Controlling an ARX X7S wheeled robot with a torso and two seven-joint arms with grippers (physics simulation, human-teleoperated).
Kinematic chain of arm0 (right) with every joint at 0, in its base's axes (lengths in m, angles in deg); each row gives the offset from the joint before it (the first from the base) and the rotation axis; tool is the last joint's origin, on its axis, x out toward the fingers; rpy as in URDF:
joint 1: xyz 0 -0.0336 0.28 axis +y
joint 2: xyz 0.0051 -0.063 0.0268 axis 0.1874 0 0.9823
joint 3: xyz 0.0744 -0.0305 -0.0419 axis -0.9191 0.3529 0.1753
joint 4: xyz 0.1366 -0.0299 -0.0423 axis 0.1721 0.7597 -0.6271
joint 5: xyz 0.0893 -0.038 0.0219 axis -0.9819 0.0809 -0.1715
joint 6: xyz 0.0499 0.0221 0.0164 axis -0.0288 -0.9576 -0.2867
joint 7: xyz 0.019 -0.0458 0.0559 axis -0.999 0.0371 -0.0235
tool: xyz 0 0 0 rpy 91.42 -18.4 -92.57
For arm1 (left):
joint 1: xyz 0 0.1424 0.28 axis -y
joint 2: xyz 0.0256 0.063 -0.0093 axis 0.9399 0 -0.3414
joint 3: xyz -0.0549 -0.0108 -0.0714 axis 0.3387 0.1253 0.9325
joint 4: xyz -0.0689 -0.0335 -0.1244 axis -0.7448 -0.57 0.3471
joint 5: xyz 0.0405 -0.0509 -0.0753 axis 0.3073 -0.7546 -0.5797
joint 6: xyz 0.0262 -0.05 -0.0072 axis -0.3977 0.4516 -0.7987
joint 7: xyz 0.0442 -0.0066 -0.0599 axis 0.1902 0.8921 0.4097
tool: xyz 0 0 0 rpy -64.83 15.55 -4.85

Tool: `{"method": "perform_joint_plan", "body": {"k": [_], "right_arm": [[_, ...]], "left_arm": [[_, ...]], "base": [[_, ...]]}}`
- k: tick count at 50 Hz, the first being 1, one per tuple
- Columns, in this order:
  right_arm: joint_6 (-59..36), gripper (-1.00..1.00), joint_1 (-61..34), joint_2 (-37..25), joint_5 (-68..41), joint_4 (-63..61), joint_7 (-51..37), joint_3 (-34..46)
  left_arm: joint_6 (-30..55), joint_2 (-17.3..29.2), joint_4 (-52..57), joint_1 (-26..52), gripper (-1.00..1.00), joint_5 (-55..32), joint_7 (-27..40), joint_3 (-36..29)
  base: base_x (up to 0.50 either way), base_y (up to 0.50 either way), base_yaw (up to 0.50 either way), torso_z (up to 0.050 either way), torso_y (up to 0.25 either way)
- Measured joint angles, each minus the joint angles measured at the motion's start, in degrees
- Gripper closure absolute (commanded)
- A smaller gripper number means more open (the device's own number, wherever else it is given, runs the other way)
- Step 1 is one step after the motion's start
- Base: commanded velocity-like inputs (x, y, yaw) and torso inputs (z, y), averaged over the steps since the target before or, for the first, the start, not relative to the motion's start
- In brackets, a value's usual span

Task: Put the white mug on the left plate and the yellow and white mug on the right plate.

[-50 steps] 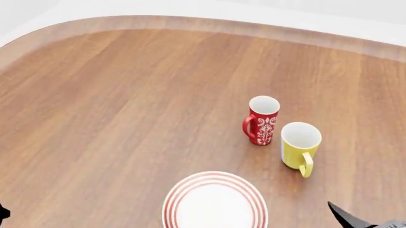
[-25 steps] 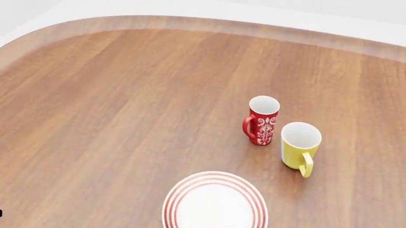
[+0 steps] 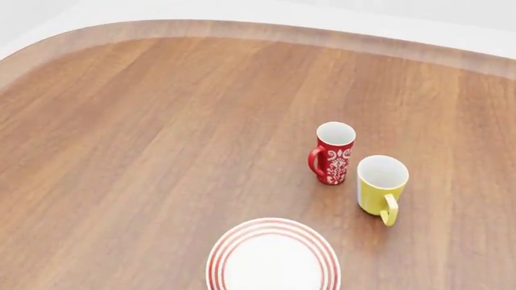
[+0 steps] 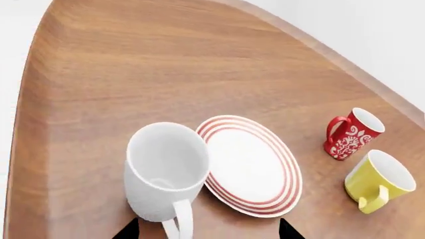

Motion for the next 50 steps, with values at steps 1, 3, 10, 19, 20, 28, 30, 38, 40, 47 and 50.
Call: {"method": "perform_joint_plan", "body": {"k": [1, 3, 10, 19, 20, 28, 30, 38, 40, 47, 50], "right_arm": [[0.08, -1.0, -0.51, 0.06, -0.04, 0.62, 0.25, 0.45], [0.25, -1.0, -1.59, 0.19, -0.17, 1.93, 0.79, 1.3], [0.67, -1.0, -6.29, 0.91, -0.87, 7.23, 2.88, 4.06], [0.82, -1.0, -11.57, 1.85, -1.27, 13.32, 4.94, 7.07], [0.78, -1.0, -12.05, 1.91, -1.25, 13.9, 5.11, 7.4], [0.06, -1.0, -14.67, 2.0, -0.88, 17.17, 6.08, 9.52], [-0.1, -1.0, -15.05, 1.91, -0.76, 17.73, 6.28, 9.97], [-0.11, -1.0, -16.31, 1.62, -0.12, 20.38, 6.97, 11.54], [0.01, -1.0, -16.64, 1.64, 0.03, 21.17, 7.12, 11.91], [0.08, -1.0, -18.07, 1.83, 0.55, 23.46, 7.72, 13.37], [-0.09, -1.0, -18.96, 1.97, 0.74, 24.35, 8.04, 14.05]], "left_arm": [[0.01, 0.03, 0.02, 0.01, -1.0, -0.05, 0.04, 0.03], [0.02, 0.09, 0.05, 0.03, -1.0, -0.15, 0.11, 0.08], [-0.01, 0.27, 0.29, -0.05, -1.0, -0.44, 0.39, 0.28], [-0.17, 0.46, 0.37, -0.25, -1.0, -0.68, 0.65, 0.43], [-0.18, 0.48, 0.4, -0.28, -1.0, -0.72, 0.69, 0.45], [-0.32, 0.64, 0.74, -0.59, -1.0, -1.27, 0.9, 0.78], [-0.37, 0.63, 0.65, -0.56, -1.0, -1.29, 0.94, 0.74], [-0.61, 0.62, 0.19, -0.35, -1.0, -1.12, 1.01, 0.29], [-0.67, 0.64, 0.11, -0.35, -1.0, -1.09, 1.02, 0.2], [-0.82, 0.82, 0.06, -0.49, -1.0, -1.19, 1.08, 0.15], [-0.86, 0.92, 0.1, -0.56, -1.0, -1.3, 1.12, 0.21]], "base": [[0.0, 0.0, 0.0, 0.0, 0.0], [0.0, 0.0, 0.0, 0.0, 0.0], [0.0, 0.0, 0.0, 0.0, 0.0], [0.0, 0.0, 0.0, 0.0, 0.0], [0.0, 0.0, 0.0, 0.0, 0.0], [0.0, 0.0, 0.0, 0.0, 0.0], [0.0, 0.0, 0.0, 0.0, 0.0], [0.0, 0.0, 0.0, 0.0, 0.0], [0.0, 0.0, 0.0, 0.0, 0.0], [0.0, 0.0, 0.0, 0.0, 0.0], [0.0, 0.0, 0.0, 0.0, 0.0]]}}
